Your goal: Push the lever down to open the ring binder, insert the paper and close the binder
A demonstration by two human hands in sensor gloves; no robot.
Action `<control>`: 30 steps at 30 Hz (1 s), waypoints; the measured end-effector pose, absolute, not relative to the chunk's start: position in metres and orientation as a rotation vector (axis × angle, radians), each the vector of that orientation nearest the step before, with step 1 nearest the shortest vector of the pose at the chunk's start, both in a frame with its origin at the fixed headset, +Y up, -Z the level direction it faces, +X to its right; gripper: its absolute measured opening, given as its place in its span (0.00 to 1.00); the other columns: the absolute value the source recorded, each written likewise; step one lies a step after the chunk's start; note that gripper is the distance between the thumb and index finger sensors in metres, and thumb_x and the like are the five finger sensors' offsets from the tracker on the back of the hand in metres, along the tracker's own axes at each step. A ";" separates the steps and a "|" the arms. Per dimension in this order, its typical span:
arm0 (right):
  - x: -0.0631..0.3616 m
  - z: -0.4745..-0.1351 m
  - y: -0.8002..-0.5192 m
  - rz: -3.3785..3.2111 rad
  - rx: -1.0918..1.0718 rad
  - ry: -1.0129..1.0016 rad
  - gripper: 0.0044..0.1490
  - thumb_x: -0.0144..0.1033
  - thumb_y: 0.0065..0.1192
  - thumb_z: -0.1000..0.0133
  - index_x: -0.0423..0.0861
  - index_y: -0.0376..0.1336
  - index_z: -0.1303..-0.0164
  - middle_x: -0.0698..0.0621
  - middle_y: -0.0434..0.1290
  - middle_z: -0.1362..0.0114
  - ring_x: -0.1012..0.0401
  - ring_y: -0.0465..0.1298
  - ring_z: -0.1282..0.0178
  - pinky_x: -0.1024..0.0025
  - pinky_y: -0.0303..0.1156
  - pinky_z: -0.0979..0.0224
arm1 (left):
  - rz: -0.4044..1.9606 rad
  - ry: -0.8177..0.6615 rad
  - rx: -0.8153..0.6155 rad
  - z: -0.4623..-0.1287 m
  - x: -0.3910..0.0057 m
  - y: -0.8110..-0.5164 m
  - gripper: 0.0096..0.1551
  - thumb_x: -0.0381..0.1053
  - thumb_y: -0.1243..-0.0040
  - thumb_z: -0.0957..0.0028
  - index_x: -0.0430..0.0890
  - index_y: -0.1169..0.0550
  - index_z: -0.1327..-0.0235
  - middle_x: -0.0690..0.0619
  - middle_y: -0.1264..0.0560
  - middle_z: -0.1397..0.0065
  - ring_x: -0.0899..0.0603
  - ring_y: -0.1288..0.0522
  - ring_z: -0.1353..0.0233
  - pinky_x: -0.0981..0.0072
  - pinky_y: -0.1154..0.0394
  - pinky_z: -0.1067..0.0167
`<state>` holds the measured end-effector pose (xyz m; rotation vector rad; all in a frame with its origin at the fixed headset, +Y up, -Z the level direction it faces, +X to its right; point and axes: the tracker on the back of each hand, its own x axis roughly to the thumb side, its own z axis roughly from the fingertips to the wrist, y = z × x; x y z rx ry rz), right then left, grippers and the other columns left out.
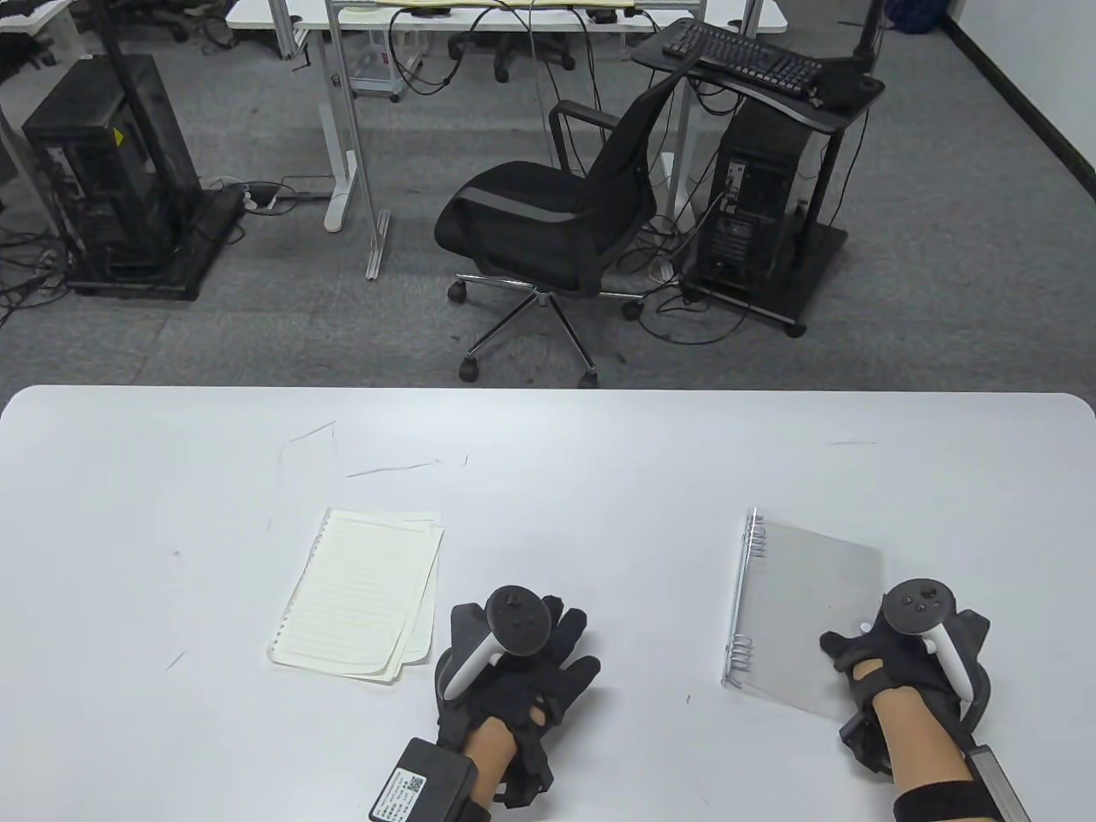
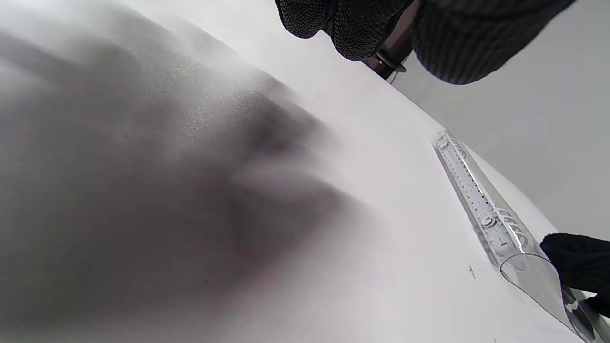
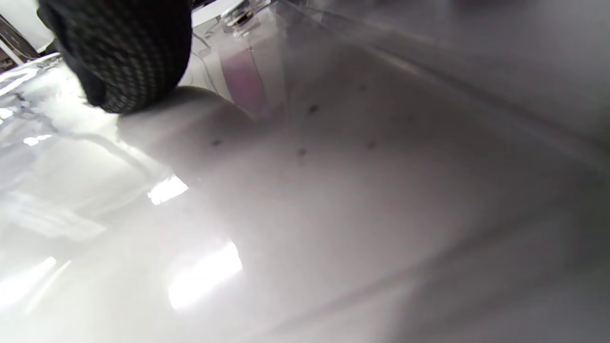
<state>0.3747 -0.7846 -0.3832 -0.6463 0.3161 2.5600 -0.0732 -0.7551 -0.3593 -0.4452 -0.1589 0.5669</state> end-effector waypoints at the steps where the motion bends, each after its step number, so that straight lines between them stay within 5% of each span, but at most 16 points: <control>1: 0.375 -0.384 -0.785 2.557 -0.648 0.311 0.66 0.52 0.71 0.51 0.37 0.37 0.18 0.39 0.28 0.14 0.37 0.30 0.19 0.30 0.37 0.25 | 0.566 -0.159 -0.448 -0.359 -0.073 -0.755 0.40 0.70 0.44 0.52 0.64 0.38 0.25 0.61 0.52 0.12 0.40 0.68 0.16 0.39 0.66 0.29; 17: 0.378 -0.384 -0.781 2.539 -0.831 0.290 0.67 0.54 0.77 0.58 0.30 0.44 0.26 0.34 0.30 0.17 0.32 0.34 0.21 0.33 0.43 0.24 | 0.539 -0.171 -0.465 -0.359 -0.068 -0.757 0.40 0.70 0.44 0.52 0.63 0.38 0.25 0.60 0.51 0.12 0.39 0.68 0.16 0.39 0.65 0.29; 19: 0.382 -0.383 -0.782 2.517 -0.820 0.275 0.62 0.54 0.78 0.59 0.35 0.47 0.30 0.35 0.32 0.16 0.33 0.34 0.21 0.33 0.42 0.24 | 0.539 -0.173 -0.466 -0.359 -0.068 -0.757 0.40 0.70 0.44 0.52 0.63 0.38 0.25 0.60 0.51 0.12 0.39 0.68 0.16 0.39 0.65 0.29; 21: 0.380 -0.385 -0.782 2.518 -0.759 0.283 0.46 0.52 0.78 0.57 0.40 0.59 0.38 0.35 0.37 0.14 0.34 0.37 0.20 0.33 0.41 0.24 | 0.537 -0.177 -0.471 -0.359 -0.066 -0.758 0.40 0.70 0.44 0.52 0.63 0.38 0.25 0.60 0.51 0.12 0.40 0.68 0.16 0.39 0.65 0.29; 30: 0.345 -0.384 -0.758 2.844 -0.647 0.074 0.30 0.40 0.76 0.49 0.43 0.64 0.42 0.43 0.46 0.12 0.40 0.44 0.16 0.38 0.47 0.22 | 0.541 -0.172 -0.469 -0.358 -0.067 -0.757 0.40 0.70 0.44 0.52 0.63 0.37 0.25 0.60 0.51 0.12 0.39 0.68 0.16 0.39 0.65 0.29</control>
